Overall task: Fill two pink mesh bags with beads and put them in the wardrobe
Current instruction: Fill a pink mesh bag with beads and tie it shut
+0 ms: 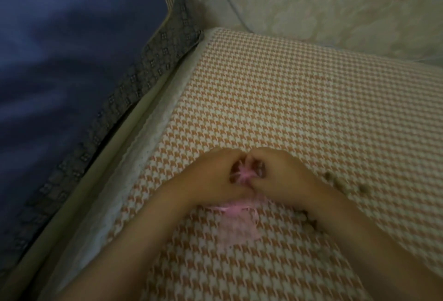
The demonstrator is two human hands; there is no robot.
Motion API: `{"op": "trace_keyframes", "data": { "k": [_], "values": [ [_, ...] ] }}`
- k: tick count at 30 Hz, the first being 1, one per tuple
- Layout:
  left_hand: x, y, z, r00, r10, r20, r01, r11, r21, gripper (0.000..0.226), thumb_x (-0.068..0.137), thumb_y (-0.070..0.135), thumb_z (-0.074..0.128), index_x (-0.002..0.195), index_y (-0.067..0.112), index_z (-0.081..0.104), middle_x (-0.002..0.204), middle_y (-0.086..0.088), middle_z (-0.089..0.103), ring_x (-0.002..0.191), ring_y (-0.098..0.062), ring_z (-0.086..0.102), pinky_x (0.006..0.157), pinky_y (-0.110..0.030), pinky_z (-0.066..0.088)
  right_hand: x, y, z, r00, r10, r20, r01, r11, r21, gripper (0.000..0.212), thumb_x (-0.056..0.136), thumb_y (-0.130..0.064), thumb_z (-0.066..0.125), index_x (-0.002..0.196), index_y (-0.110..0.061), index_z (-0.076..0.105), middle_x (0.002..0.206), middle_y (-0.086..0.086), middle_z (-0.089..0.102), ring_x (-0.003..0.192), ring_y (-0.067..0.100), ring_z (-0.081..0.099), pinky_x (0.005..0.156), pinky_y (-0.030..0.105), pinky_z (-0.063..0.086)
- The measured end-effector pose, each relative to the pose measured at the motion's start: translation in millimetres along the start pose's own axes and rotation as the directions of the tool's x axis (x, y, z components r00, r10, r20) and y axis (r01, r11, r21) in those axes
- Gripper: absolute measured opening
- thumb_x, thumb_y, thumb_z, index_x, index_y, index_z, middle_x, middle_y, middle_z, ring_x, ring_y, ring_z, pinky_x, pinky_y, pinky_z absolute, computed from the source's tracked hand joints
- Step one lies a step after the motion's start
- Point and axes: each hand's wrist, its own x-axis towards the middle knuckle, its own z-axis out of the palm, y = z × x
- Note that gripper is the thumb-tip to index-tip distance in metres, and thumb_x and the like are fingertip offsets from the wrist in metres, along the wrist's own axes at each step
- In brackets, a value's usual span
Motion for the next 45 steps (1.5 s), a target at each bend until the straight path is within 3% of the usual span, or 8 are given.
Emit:
{"op": "trace_keyframes", "data": {
  "k": [4,9,16,25,30,37,41,45],
  "values": [
    [-14,8,3,0.989,-0.041,-0.139,0.009,0.975,-0.221,0.039,0.079,0.044,0.071,0.115,0.037,0.057,0.097,0.013,0.068,0.088,-0.002,0.065,0.079,-0.035,0.057,-19,-10,0,0.976,-0.015,-0.217,0.03,0.997,0.068,0.012,0.084,-0.028,0.071,0.088,-0.036,0.063,0.085,-0.019,0.066,0.069,-0.004,0.057,0.063,0.025,0.047],
    [-44,47,-13,0.943,0.0,-0.332,-0.09,0.962,-0.256,0.031,0.08,0.021,0.078,0.106,0.03,0.063,0.086,0.01,0.07,0.082,0.0,0.067,0.081,-0.026,0.056,-77,-44,-17,0.913,-0.021,-0.407,0.075,0.99,0.117,0.014,0.086,-0.033,0.072,0.089,-0.044,0.064,0.09,-0.026,0.067,0.071,0.001,0.063,0.068,0.029,0.056],
    [-100,103,-24,0.919,0.143,-0.367,-0.198,0.973,-0.118,0.019,0.084,0.021,0.074,0.102,0.027,0.068,0.092,0.016,0.068,0.088,0.007,0.062,0.079,-0.01,0.049,-154,-90,-30,0.865,0.173,-0.471,0.009,0.933,0.359,0.005,0.094,-0.04,0.062,0.099,-0.041,0.063,0.087,-0.014,0.07,0.069,0.012,0.068,0.068,0.039,0.061],
    [-153,117,7,0.918,0.219,-0.331,-0.258,0.963,-0.078,0.019,0.087,0.021,0.07,0.103,0.028,0.066,0.095,0.016,0.065,0.088,0.006,0.058,0.077,-0.018,0.05,-214,-118,-2,0.832,0.294,-0.471,-0.04,0.877,0.478,0.008,0.087,-0.027,0.077,0.08,-0.023,0.077,0.069,-0.012,0.071,0.061,-0.002,0.063,0.056,0.014,0.046],
    [-150,121,26,0.84,0.286,-0.461,-0.278,0.957,0.086,0.019,0.088,0.03,0.065,0.106,0.033,0.061,0.1,0.02,0.054,0.095,0.001,0.048,0.081,-0.013,0.038,-220,-110,1,0.809,0.328,-0.487,-0.072,0.878,0.473,0.01,0.091,-0.023,0.072,0.082,-0.021,0.076,0.076,-0.001,0.074,0.065,0.009,0.067,0.064,0.029,0.057],
    [-94,130,39,0.946,0.112,-0.305,-0.114,0.993,0.011,0.035,0.091,0.057,0.052,0.081,0.029,0.07,0.076,0.008,0.065,0.07,-0.006,0.059,0.065,-0.03,0.051,-190,-62,4,0.829,0.338,-0.445,-0.087,0.865,0.494,0.015,0.091,-0.016,0.068,0.081,-0.021,0.078,0.068,0.009,0.074,0.052,0.02,0.062,0.054,0.042,0.055],
    [-62,126,35,0.988,0.064,-0.138,-0.071,0.996,-0.045,0.027,0.093,0.045,0.058,0.089,0.025,0.075,0.071,0.002,0.068,0.063,-0.014,0.061,0.068,-0.035,0.052,-170,-32,-1,0.822,0.365,-0.438,-0.115,0.858,0.501,0.017,0.092,-0.013,0.069,0.082,-0.025,0.076,0.068,-0.001,0.074,0.051,0.005,0.063,0.048,0.024,0.049],
    [-45,121,38,0.99,0.07,-0.123,-0.074,0.997,-0.028,0.014,0.089,0.025,0.064,0.096,0.028,0.076,0.073,0.007,0.071,0.055,0.003,0.061,0.059,-0.017,0.052,-164,-11,-3,0.845,0.357,-0.399,-0.086,0.826,0.558,0.006,0.093,-0.013,0.07,0.088,-0.015,0.073,0.068,0.001,0.072,0.052,0.006,0.063,0.05,0.025,0.05]
  ]
}}
